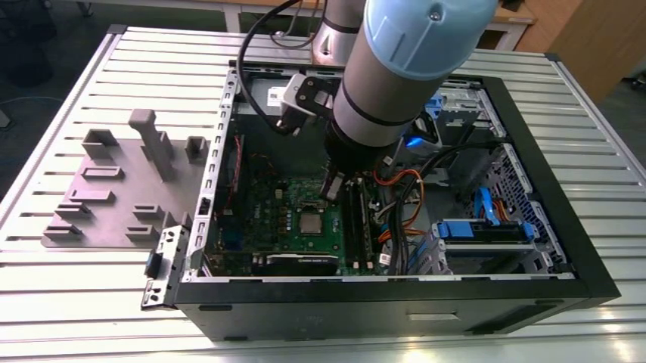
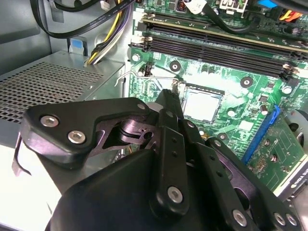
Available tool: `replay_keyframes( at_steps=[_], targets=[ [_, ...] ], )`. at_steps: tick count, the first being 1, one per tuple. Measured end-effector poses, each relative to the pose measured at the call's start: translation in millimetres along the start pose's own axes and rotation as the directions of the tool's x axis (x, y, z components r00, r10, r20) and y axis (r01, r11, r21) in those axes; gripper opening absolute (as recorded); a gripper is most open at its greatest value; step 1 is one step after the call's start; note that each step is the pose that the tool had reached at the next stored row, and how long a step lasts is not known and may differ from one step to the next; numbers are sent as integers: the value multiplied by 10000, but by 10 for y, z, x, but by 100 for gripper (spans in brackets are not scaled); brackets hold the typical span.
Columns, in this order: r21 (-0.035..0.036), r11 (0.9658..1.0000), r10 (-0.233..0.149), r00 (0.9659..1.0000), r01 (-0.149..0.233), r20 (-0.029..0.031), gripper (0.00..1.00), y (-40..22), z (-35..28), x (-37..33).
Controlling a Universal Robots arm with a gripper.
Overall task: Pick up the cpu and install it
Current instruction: 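Close the cpu cover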
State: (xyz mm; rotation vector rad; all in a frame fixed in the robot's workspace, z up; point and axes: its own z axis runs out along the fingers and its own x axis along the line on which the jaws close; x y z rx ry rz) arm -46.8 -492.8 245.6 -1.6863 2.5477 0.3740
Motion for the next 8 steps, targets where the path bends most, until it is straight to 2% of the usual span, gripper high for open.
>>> replay_keyframes(
  at_steps=[8],
  targets=[
    [-1, 10000, -6, 10000, 6, -2, 11, -14, -9, 33]
  ],
)
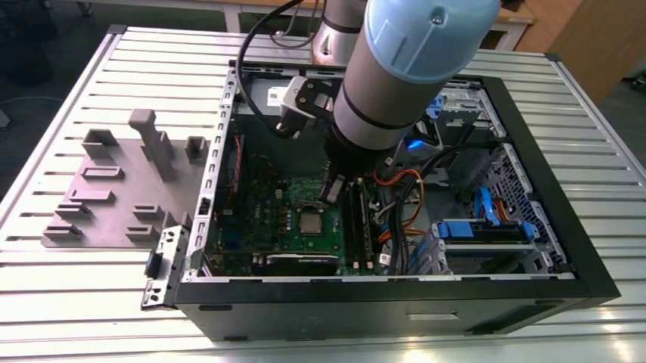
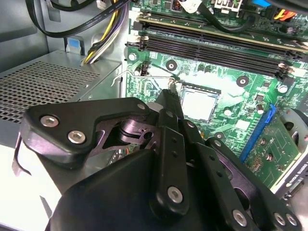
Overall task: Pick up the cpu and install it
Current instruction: 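Close the cpu cover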
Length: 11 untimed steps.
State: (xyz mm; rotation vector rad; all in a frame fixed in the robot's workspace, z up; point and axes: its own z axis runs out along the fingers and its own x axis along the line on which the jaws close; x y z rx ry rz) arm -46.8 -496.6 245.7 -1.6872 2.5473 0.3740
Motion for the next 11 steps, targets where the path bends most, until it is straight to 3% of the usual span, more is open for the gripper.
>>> replay_keyframes(
  at_steps=[11],
  targets=[
    [-1, 10000, -15, 10000, 15, -7, 11, -6, -4, 15]
  ],
)
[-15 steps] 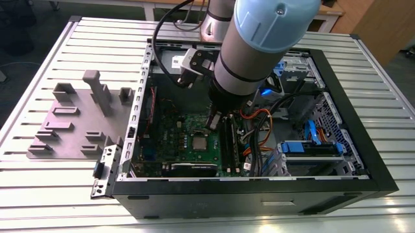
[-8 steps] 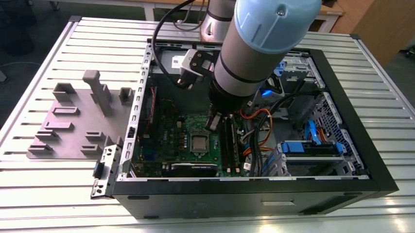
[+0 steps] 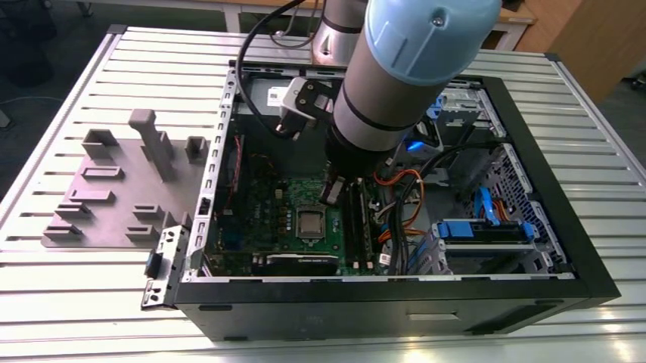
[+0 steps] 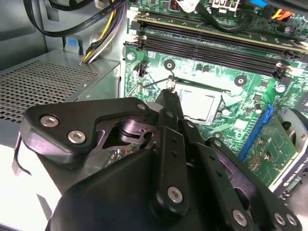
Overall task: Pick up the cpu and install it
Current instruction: 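Close the cpu cover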
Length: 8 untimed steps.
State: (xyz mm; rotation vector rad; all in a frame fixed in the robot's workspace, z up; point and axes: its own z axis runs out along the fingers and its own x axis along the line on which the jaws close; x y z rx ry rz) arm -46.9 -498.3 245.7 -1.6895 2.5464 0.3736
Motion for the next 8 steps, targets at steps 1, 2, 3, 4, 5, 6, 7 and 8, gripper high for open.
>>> replay_keyframes(
  at_steps=[1, 2, 3, 4, 5, 6, 7, 8],
  targets=[
    [0, 10000, -2, 10000, 2, 0, 11, -1, 0, 4],
    [2, 10000, -3, 10000, 3, -5, 11, -4, -1, 11],
    [8, 10000, -1, 10000, 1, -18, 11, -4, -2, 20],
    [12, 10000, -2, 10000, 2, -32, 11, -12, -6, 43],
    [13, 10000, -1, 10000, 1, -35, 11, -19, -11, 68],
    [16, 10000, 0, 10000, 0, -39, 11, -21, -13, 87],
    [23, 10000, 3, 10000, -2, -55, 11, -23, -14, 100],
    [36, 10000, 6, 10000, -5, -92, 11, -23, -11, 107]
  ],
)
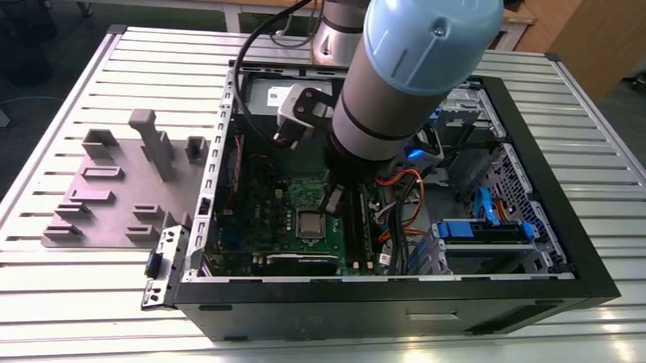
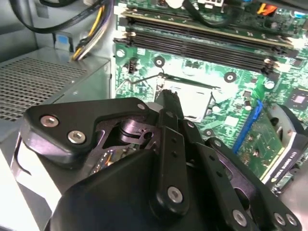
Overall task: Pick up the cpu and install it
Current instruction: 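Close the cpu cover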
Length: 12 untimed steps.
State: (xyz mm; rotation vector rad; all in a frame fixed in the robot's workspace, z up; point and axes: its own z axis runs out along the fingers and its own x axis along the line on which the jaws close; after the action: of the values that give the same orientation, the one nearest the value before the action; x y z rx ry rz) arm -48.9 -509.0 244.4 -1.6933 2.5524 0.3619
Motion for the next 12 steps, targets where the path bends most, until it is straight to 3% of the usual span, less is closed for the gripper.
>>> replay_keyframes(
  at_steps=[2, 5, 9, 12],
  targets=[
    [-10, 10000, 0, 10000, 0, -67, 11, 2, 7, 14],
    [-53, 10000, -65, 9999, 65, -100, 11, 18, 32, 30],
    [-64, 9999, -118, 9999, 117, -124, 11, 93, 60, 69],
    [-65, 9999, -119, 9999, 118, -124, 11, 96, 61, 70]
  ],
)
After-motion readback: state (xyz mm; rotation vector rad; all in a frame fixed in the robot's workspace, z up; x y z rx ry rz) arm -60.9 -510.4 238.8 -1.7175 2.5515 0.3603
